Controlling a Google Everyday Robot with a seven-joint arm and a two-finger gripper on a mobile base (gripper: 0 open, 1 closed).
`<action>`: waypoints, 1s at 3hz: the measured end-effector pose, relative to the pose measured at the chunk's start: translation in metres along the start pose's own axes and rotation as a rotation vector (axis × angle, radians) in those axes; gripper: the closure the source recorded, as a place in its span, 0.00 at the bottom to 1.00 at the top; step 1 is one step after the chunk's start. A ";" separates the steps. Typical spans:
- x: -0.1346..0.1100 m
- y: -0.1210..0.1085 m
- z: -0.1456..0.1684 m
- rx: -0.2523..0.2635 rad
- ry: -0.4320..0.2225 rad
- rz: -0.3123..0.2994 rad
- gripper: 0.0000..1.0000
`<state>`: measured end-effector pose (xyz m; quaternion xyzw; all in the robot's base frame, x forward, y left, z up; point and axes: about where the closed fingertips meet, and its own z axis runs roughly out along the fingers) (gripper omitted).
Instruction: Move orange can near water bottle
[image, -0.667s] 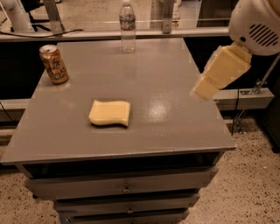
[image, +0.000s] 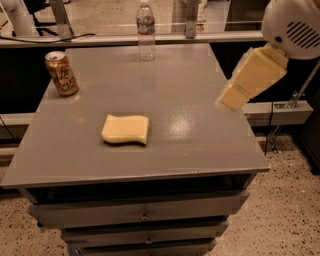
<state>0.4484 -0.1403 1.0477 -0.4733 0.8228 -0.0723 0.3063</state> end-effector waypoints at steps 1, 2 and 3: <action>-0.003 -0.001 0.029 -0.053 -0.080 0.023 0.00; -0.022 -0.006 0.082 -0.132 -0.228 0.064 0.00; -0.044 -0.011 0.136 -0.221 -0.364 0.132 0.00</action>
Offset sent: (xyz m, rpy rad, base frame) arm 0.1232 0.0510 -0.1021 0.4809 -0.0005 0.1732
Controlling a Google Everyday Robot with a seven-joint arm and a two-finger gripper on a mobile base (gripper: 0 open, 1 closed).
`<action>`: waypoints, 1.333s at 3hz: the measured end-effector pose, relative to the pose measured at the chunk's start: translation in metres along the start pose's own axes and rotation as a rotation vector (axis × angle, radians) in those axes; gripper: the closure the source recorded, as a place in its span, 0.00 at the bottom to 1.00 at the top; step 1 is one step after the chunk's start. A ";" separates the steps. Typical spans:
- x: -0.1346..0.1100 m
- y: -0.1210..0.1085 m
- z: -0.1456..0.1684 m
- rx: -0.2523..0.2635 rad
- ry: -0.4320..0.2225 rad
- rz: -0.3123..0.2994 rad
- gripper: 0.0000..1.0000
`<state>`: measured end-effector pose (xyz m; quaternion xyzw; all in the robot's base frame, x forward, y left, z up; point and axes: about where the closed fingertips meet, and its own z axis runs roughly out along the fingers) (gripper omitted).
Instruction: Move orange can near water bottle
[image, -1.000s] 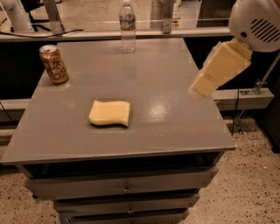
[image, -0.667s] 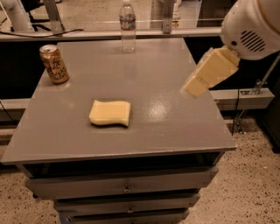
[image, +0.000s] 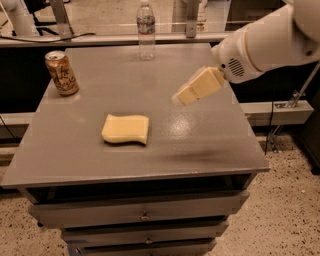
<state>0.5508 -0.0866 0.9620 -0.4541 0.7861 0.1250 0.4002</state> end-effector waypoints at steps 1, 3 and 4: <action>-0.009 0.006 0.054 -0.105 -0.136 0.086 0.00; -0.043 0.044 0.104 -0.254 -0.300 0.169 0.00; -0.038 0.046 0.098 -0.263 -0.282 0.171 0.00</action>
Offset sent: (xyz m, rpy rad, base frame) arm 0.0348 0.1662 -0.0593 0.6140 0.1251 0.2013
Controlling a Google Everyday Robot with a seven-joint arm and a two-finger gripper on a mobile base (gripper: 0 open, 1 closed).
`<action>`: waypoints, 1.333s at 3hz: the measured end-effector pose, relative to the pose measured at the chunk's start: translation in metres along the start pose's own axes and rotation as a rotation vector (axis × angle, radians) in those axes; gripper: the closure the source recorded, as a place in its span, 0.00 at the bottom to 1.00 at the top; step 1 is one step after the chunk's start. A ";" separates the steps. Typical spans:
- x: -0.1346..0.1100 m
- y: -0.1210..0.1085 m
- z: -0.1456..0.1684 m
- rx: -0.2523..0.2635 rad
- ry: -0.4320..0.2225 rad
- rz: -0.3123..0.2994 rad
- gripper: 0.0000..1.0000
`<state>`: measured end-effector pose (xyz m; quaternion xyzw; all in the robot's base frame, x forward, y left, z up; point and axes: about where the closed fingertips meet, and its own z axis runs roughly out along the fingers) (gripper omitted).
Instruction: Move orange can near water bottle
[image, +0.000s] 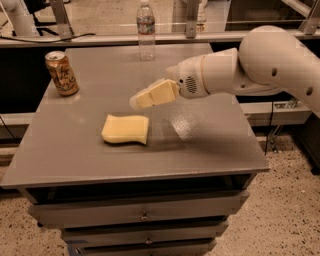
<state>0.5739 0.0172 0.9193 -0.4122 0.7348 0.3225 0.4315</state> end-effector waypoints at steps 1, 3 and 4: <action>-0.013 -0.003 0.010 -0.025 -0.053 -0.024 0.00; -0.047 -0.022 0.090 -0.141 -0.167 -0.164 0.00; -0.051 -0.028 0.133 -0.175 -0.146 -0.238 0.00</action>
Offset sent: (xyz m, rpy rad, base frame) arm 0.0799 0.0872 0.0092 0.2082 -0.2024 0.1980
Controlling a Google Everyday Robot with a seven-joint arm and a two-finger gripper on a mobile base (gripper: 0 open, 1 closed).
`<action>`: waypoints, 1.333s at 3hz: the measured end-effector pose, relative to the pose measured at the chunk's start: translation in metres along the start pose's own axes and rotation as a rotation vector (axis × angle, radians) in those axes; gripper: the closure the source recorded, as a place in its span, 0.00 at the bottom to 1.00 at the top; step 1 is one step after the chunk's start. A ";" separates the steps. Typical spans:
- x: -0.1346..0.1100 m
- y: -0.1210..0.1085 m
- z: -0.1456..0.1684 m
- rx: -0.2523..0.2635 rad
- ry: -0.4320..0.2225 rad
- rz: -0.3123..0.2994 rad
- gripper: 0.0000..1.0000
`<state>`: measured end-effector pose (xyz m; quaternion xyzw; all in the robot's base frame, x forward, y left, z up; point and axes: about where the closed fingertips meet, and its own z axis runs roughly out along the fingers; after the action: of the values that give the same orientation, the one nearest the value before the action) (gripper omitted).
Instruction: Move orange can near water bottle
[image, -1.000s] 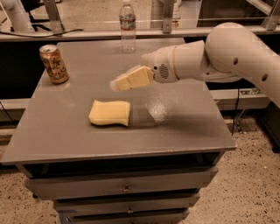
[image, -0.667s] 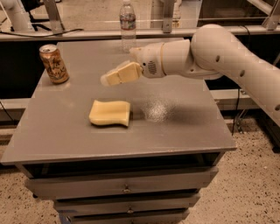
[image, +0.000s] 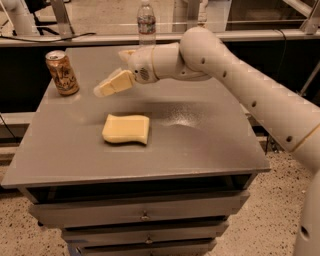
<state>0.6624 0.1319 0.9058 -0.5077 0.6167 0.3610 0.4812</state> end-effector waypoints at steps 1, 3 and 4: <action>0.004 -0.013 0.032 -0.009 0.021 -0.050 0.00; -0.003 -0.027 0.099 -0.016 -0.015 -0.098 0.00; -0.014 -0.026 0.134 -0.044 -0.081 -0.098 0.00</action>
Offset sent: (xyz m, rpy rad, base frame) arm 0.0571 0.0864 -0.0303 -0.0630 -0.1145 0.0192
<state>0.7185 0.2554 0.8831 -0.5327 0.5632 0.3705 0.5116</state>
